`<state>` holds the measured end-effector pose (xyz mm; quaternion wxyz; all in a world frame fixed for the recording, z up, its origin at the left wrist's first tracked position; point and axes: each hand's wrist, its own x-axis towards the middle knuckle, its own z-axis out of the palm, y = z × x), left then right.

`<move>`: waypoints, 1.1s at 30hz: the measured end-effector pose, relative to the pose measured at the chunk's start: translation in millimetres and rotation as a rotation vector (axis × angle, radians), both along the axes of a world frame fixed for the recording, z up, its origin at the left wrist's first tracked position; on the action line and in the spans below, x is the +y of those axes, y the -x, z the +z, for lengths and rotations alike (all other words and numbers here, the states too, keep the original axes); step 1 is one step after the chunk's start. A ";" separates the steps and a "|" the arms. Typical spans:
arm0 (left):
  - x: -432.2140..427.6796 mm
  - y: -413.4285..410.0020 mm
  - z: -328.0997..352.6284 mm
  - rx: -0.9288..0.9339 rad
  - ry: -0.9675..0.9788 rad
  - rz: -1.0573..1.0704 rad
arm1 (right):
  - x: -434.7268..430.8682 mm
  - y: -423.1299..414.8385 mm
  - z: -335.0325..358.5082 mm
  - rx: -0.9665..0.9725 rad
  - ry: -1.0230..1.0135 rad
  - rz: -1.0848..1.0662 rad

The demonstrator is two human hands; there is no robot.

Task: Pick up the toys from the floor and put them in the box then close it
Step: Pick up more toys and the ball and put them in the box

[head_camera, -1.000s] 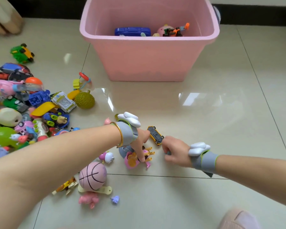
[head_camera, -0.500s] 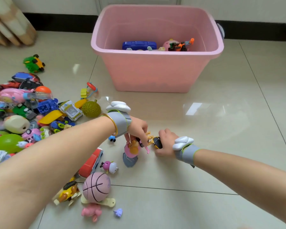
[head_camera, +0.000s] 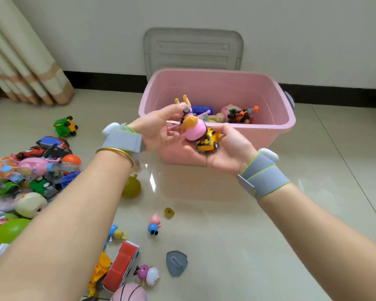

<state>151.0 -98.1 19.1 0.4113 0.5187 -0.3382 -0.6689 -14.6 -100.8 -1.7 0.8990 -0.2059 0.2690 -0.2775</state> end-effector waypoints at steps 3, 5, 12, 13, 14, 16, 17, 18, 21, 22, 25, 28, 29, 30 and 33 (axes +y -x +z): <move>-18.3 -1.5 14.2 0.221 0.078 0.210 | -27.5 -7.7 32.6 -0.004 0.007 -0.128; -29.6 0.4 25.9 0.357 0.089 0.294 | -52.6 -16.9 42.0 -0.034 -0.035 -0.227; -28.7 7.4 23.6 0.163 0.036 0.322 | -74.4 -31.3 23.5 0.078 -0.108 -0.363; -23.5 2.3 17.1 0.129 0.040 0.292 | -66.6 -31.3 21.3 0.107 -0.075 -0.363; -17.3 -2.4 10.2 0.084 0.038 0.259 | -58.6 -29.9 18.1 0.132 -0.035 -0.357; -6.0 -11.0 -2.6 -0.057 0.009 0.172 | -40.7 -25.4 14.9 0.180 0.063 -0.354; 2.8 -20.2 -11.6 -0.145 -0.028 0.140 | -30.5 -27.8 10.3 0.207 0.095 -0.348; 10.4 -26.2 -20.8 -0.230 -0.061 0.100 | -22.1 -28.0 5.7 0.241 0.134 -0.346; 20.0 -37.6 -43.9 -0.483 -0.155 -0.032 | -3.7 -26.4 -13.1 0.393 0.275 -0.251; 25.1 -41.8 -53.7 -0.565 -0.199 -0.079 | 2.4 -29.9 -27.1 0.489 0.314 -0.172; 52.2 -57.1 -86.7 -0.748 -0.349 -0.245 | 24.5 -47.1 -90.5 0.884 0.504 0.168; 77.7 -70.8 -104.2 -0.922 -0.475 -0.473 | 45.3 -61.9 -145.5 1.176 0.809 0.514; 83.8 -75.7 -105.7 -0.965 -0.503 -0.533 | 50.1 -67.5 -157.4 1.240 0.897 0.616; 91.3 -79.2 -105.1 -1.009 -0.521 -0.586 | 56.2 -73.5 -165.8 1.304 0.965 0.698; 105.3 -79.6 -102.4 -1.139 -0.552 -0.733 | 70.5 -86.3 -173.6 1.479 1.166 0.818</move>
